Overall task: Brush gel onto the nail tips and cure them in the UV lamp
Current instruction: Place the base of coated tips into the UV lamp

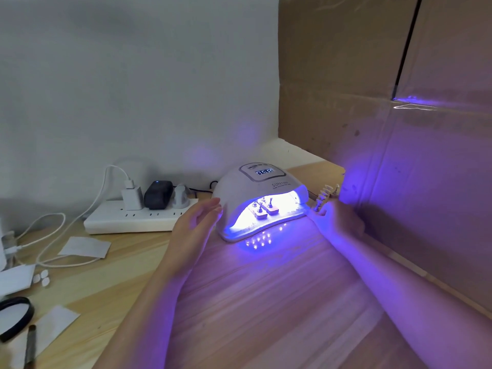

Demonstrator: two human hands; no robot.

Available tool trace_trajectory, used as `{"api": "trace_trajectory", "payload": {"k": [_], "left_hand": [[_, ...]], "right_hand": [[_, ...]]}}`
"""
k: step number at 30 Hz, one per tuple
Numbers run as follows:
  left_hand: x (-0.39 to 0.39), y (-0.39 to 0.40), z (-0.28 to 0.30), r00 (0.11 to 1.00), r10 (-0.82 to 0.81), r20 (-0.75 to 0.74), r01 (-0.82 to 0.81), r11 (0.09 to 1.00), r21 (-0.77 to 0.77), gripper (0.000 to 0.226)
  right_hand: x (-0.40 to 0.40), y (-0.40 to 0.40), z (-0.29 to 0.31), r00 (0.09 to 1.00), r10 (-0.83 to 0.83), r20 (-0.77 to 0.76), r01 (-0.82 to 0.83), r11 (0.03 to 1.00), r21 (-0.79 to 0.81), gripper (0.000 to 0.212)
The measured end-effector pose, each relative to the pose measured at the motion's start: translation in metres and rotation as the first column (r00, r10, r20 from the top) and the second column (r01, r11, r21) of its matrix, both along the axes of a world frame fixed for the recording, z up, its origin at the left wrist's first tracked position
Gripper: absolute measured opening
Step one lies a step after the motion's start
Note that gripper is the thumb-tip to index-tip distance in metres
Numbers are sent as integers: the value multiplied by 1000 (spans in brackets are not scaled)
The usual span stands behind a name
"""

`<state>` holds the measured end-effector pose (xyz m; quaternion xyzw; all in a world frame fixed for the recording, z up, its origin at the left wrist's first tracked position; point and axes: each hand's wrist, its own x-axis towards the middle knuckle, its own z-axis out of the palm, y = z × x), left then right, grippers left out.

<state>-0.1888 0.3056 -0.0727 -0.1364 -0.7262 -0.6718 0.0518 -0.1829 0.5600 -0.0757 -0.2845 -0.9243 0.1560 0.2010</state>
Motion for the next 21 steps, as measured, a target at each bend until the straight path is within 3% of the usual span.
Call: {"api": "trace_trajectory", "payload": {"k": [5, 8, 12, 16, 21], "left_hand": [[0, 1, 0, 1000, 4, -1, -4, 1000, 9, 27], [0, 1, 0, 1000, 2, -2, -2, 1000, 18, 27], [0, 0, -1, 1000, -9, 7, 8, 1000, 24, 28], [0, 0, -1, 1000, -10, 16, 9, 999, 31, 28], [2, -1, -2, 1000, -4, 21, 3, 999, 35, 28]], "right_hand": [[6, 1, -6, 996, 53, -73, -54, 998, -15, 28], [6, 2, -8, 995, 54, -83, -54, 999, 3, 36], [2, -2, -5, 999, 46, -5, -46, 997, 58, 25], [-4, -5, -6, 996, 21, 85, -32, 990, 140, 45], [-3, -3, -10, 997, 40, 64, -48, 992, 120, 48]]}}
